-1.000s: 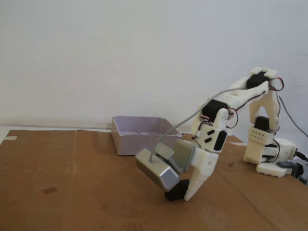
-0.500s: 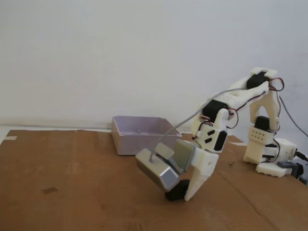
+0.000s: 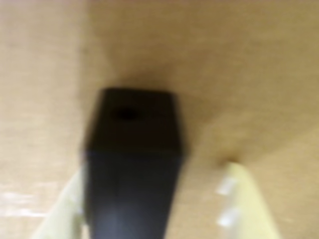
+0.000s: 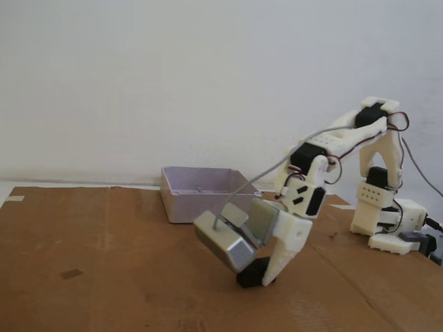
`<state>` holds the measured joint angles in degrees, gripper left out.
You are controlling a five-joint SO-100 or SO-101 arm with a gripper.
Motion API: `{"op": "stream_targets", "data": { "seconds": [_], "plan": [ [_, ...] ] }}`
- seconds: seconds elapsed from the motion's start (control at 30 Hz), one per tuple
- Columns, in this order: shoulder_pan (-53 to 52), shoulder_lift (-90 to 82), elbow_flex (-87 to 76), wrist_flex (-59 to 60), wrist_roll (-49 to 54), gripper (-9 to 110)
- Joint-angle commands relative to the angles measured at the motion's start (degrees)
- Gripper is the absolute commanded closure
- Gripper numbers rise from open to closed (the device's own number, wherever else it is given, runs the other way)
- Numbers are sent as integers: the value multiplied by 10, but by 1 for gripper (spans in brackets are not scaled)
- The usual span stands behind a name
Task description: Grasp a block and put it in the box.
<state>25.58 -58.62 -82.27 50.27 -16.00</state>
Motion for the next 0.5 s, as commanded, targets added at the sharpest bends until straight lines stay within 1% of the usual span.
{"op": "stream_targets", "data": {
  "seconds": [0.0,0.07,0.1,0.47],
  "plan": [
    [22,7,11,-11,-4,96],
    [22,7,11,-11,-4,101],
    [22,7,11,-11,-4,102],
    [21,7,11,-11,-4,102]
  ]
}}
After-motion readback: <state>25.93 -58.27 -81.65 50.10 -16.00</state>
